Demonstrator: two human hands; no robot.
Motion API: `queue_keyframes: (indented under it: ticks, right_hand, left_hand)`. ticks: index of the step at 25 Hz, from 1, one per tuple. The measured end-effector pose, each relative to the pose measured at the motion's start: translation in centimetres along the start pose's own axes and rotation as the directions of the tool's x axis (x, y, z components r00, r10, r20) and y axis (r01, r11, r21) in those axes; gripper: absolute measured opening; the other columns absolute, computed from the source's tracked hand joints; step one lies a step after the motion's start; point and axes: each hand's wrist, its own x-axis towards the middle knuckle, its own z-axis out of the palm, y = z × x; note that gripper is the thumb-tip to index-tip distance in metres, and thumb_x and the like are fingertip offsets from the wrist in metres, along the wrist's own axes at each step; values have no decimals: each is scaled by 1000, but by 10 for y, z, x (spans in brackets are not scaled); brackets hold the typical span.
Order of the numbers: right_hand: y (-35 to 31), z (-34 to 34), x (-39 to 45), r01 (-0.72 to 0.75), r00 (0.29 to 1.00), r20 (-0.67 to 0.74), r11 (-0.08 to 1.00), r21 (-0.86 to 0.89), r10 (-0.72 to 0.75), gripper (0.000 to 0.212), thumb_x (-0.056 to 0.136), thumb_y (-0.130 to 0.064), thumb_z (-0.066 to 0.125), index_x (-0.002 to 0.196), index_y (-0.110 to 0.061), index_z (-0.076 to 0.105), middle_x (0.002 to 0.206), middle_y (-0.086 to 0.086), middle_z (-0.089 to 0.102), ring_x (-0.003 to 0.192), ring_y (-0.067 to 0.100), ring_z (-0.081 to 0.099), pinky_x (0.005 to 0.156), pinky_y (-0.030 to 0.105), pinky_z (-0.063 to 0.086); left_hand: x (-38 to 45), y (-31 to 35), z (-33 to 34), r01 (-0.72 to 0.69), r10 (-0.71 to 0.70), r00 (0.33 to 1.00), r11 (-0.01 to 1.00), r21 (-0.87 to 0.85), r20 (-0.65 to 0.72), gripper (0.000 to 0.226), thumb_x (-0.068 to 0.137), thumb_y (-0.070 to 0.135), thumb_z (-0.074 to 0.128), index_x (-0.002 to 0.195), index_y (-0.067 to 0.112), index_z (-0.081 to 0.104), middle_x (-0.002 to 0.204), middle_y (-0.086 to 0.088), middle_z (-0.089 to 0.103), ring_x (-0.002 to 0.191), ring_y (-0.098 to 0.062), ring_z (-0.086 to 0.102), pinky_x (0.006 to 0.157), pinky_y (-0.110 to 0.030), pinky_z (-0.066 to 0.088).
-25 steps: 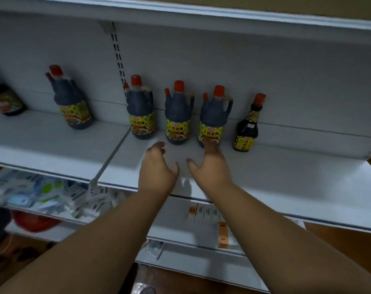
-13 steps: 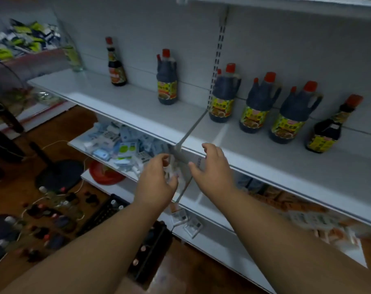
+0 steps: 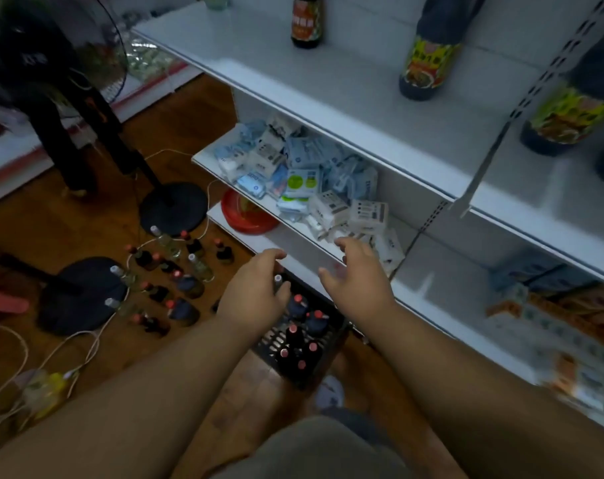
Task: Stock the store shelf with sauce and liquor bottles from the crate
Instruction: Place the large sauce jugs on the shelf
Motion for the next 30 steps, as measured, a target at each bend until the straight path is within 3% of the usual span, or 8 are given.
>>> queue_keyframes:
  ticks: [8, 11, 13, 17, 20, 24, 27, 30]
  right_hand:
    - [-23, 72, 72, -178, 975, 145, 983, 51, 169, 49, 87, -35, 68, 130, -17, 53, 128, 6, 53, 115, 23, 56, 89, 29, 44]
    - [-13, 114, 78, -367, 929, 85, 926, 94, 359, 47, 86, -31, 69, 127, -13, 56, 125, 7, 55, 108, 24, 59, 88, 29, 46]
    - [-9, 138, 77, -498, 867, 79, 863, 86, 493, 41, 88, -30, 67, 123, -13, 56, 111, 3, 53, 88, 18, 59, 70, 27, 44]
    - [20, 180, 82, -661, 747, 91, 750, 3, 658, 26, 91, -35, 60, 108, -19, 51, 96, 0, 50, 81, 22, 54, 59, 30, 41]
    - [57, 233, 89, -721, 691, 111, 692, 38, 714, 21, 91, -33, 59, 104, -18, 54, 93, 3, 54, 77, 18, 51, 53, 24, 33]
    - [133, 305, 90, -776, 626, 163, 630, 33, 762, 30, 94, -29, 56, 121, -16, 56, 108, 3, 59, 97, 22, 58, 71, 27, 41]
    - [195, 351, 89, -791, 601, 196, 612, 1, 775, 35, 95, -28, 52, 128, -17, 53, 114, 8, 61, 98, 29, 60, 66, 27, 40]
    - [255, 389, 96, -762, 636, 187, 648, 0, 749, 36, 96, -23, 49, 131, -19, 48, 120, 11, 59, 97, 31, 59, 75, 37, 48]
  left_hand:
    - [73, -73, -21, 57, -59, 955, 998, 14, 290, 46, 90, 27, 63, 132, 27, 44, 102, 11, 57, 86, -10, 59, 79, -37, 52]
    - [115, -110, -4, -14, 42, 873, 998, -60, 486, 41, 90, 24, 61, 129, 24, 47, 95, 10, 58, 83, -13, 61, 80, -40, 52]
    - [142, -134, 11, -61, 92, 816, 995, -74, 570, 39, 90, 24, 60, 128, 21, 50, 91, 9, 57, 83, -14, 59, 79, -37, 52]
    - [170, -174, 57, 197, 4, 702, 960, -199, 713, 16, 93, 17, 59, 108, 21, 52, 88, 0, 54, 81, -26, 54, 73, -43, 47]
    - [171, -195, 106, 567, -223, 555, 806, -168, 801, 8, 98, 18, 55, 106, 19, 55, 94, -8, 60, 69, -21, 56, 60, -30, 46]
    - [168, -232, 193, 860, -418, 387, 484, -159, 822, 14, 100, 30, 51, 107, 23, 60, 85, -2, 64, 69, -19, 61, 65, -32, 52]
    - [169, -259, 266, 944, -444, 274, 294, -151, 853, 22, 98, 33, 54, 115, 20, 60, 80, -2, 66, 72, -20, 63, 65, -34, 55]
    - [178, -279, 341, 964, -389, 243, 199, -177, 888, 26, 98, 33, 55, 117, 15, 61, 77, -3, 67, 68, -20, 65, 55, -28, 56]
